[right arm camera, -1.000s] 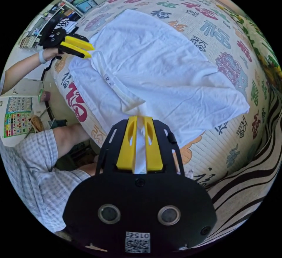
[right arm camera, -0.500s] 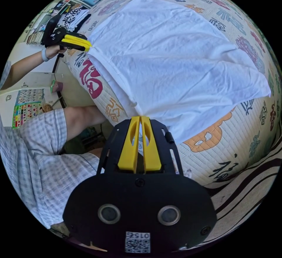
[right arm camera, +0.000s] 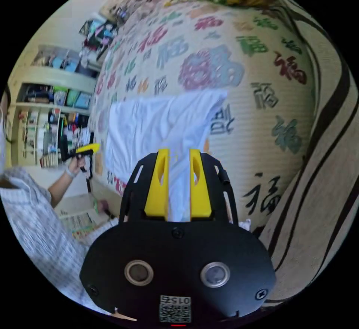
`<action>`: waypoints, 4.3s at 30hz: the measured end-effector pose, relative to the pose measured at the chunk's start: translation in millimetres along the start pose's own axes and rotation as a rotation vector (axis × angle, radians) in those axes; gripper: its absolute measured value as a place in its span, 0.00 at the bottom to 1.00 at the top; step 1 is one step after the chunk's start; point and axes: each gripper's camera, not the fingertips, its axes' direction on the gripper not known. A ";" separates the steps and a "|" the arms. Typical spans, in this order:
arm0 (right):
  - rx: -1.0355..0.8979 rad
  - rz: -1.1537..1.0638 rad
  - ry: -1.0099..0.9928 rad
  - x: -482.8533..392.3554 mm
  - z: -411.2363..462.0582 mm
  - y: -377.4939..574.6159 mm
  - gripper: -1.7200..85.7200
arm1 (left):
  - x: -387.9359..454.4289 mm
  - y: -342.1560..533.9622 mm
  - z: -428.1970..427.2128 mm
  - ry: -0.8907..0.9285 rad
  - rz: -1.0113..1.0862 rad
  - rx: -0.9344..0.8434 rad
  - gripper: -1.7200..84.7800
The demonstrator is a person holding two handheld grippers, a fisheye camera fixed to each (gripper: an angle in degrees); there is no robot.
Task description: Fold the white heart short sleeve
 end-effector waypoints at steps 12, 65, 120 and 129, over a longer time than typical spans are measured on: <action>0.172 0.361 -0.285 134.9 -6.0 -73.8 0.03 | -134.5 -124.9 0.0 0.270 -0.429 0.187 0.03; -0.379 0.292 -0.100 -3.0 263.0 -115.5 0.04 | -92.9 189.2 -51.2 0.388 -0.492 0.093 0.02; -0.406 -0.715 0.392 -411.8 327.8 -443.2 0.02 | 163.2 239.9 31.9 0.260 -0.206 0.417 0.01; -0.416 -0.476 0.492 -224.5 232.8 -384.3 0.02 | 312.0 144.6 195.1 0.252 -0.006 0.201 0.01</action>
